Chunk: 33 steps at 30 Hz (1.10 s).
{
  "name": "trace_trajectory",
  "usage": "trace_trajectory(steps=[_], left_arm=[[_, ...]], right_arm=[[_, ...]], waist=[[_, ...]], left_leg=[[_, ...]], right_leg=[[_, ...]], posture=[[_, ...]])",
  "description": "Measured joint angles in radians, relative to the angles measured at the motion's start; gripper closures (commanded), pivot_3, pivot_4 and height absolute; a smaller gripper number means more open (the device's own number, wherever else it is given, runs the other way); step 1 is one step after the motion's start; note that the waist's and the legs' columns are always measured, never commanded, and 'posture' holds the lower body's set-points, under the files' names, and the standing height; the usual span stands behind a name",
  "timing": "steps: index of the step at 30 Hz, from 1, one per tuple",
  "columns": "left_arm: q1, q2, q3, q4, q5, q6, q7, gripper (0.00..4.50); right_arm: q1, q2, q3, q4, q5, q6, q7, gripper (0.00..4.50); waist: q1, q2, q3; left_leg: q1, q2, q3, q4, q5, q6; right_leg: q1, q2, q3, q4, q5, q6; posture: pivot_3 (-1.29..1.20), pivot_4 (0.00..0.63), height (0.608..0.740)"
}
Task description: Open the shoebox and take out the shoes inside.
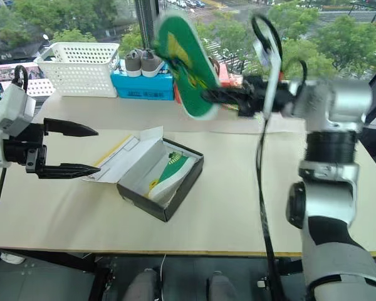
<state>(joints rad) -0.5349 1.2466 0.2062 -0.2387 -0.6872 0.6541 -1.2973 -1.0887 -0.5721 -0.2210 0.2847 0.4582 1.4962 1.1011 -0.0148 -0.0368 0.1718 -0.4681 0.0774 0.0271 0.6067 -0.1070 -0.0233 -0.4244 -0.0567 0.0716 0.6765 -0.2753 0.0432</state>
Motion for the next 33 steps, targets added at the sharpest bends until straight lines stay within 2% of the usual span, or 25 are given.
trace_trajectory(steps=[2, 6, 9, 11, 13, 20, 25, 29, 31, 33], left_arm=[[-0.005, -0.011, -0.016, 0.004, 0.008, -0.002, -0.003, 0.00], [-0.014, -0.030, -0.047, 0.018, 0.039, -0.024, -0.007, 0.00], [-0.015, -0.035, -0.059, 0.021, 0.060, -0.041, -0.012, 0.00], [-0.018, -0.039, -0.071, 0.023, 0.064, -0.043, -0.015, 0.00], [-0.020, -0.044, -0.072, 0.029, 0.069, -0.043, -0.016, 0.00], [-0.023, -0.061, -0.073, 0.034, 0.081, -0.043, -0.013, 0.00], [-0.023, -0.061, -0.072, 0.033, 0.084, -0.043, -0.011, 0.00], [-0.021, -0.060, -0.069, 0.033, 0.088, -0.043, -0.011, 0.00], [-0.002, -0.048, -0.058, 0.034, 0.093, -0.041, -0.014, 0.00], [0.018, -0.027, -0.042, 0.039, 0.095, -0.038, -0.019, 0.00]], right_arm=[[0.099, -0.003, -0.003, -0.042, 0.025, 0.060, -0.036, 3.93], [0.286, -0.038, 0.021, -0.103, 0.033, 0.055, -0.105, 3.93], [0.313, -0.040, 0.026, -0.070, 0.032, 0.045, -0.149, 3.93], [0.310, -0.057, 0.039, -0.031, 0.026, -0.001, -0.165, 2.95], [0.306, -0.080, 0.058, 0.031, 0.004, -0.052, -0.184, 2.54], [0.239, -0.139, 0.136, 0.265, -0.083, -0.259, -0.199, 0.07], [0.172, -0.181, 0.178, 0.372, -0.142, -0.402, -0.185, 0.02], [0.086, -0.248, 0.316, 0.381, -0.256, -0.610, -0.090, 0.02], [0.058, -0.279, 0.399, 0.295, -0.318, -0.730, -0.016, 0.02], [0.023, -0.259, 0.466, 0.151, -0.367, -0.909, 0.055, 0.02]], waist=[[0.000, 0.000, 0.000], [0.000, 0.001, 0.000], [-0.008, 0.001, 0.001], [-0.007, 0.001, 0.001], [-0.005, 0.001, 0.001], [-0.003, 0.001, 0.001], [-0.008, 0.001, 0.001], [-0.010, 0.004, 0.003], [-0.015, 0.005, 0.003], [-0.035, 0.005, 0.003]], left_leg=[[0.000, 0.000, 0.000, 0.000, 0.000, 0.000], [-0.001, 0.000, 0.000, 0.001, 0.000, 0.000], [0.000, 0.000, 0.000, 0.001, 0.000, 0.000], [0.001, 0.000, 0.000, 0.001, 0.000, 0.000], [0.001, 0.000, 0.000, 0.001, 0.000, 0.000], [0.000, -0.001, 0.000, 0.001, 0.000, 0.000], [0.000, -0.001, 0.000, 0.001, 0.000, 0.000], [0.000, -0.001, 0.000, 0.001, 0.000, 0.000], [0.000, 0.000, 0.000, 0.000, 0.000, 0.000], [0.000, 0.000, 0.000, -0.001, 0.000, 0.000]], right_leg=[[0.000, 0.000, 0.000, 0.000, 0.000, 0.000], [0.000, 0.000, 0.001, 0.000, -0.001, 0.001], [0.000, 0.000, 0.002, 0.000, -0.001, 0.001], [0.001, 0.001, 0.001, 0.000, -0.001, 0.002], [0.001, 0.000, 0.001, -0.001, -0.001, 0.002], [0.001, 0.000, 0.002, -0.002, -0.001, 0.002], [0.001, 0.000, 0.002, -0.002, -0.001, 0.002], [0.000, 0.000, 0.002, -0.002, -0.001, 0.003], [-0.001, 0.000, 0.002, -0.002, -0.001, 0.003], [-0.001, 0.001, 0.002, -0.002, -0.002, 0.003]], posture=[[0.00, 0.150, 0.740], [0.00, 0.150, 0.740], [0.00, 0.150, 0.740], [0.00, 0.150, 0.740], [0.00, 0.150, 0.740], [0.00, 0.150, 0.740], [0.00, 0.150, 0.740], [0.00, 0.150, 0.740], [0.00, 0.150, 0.740], [0.00, 0.150, 0.740]])
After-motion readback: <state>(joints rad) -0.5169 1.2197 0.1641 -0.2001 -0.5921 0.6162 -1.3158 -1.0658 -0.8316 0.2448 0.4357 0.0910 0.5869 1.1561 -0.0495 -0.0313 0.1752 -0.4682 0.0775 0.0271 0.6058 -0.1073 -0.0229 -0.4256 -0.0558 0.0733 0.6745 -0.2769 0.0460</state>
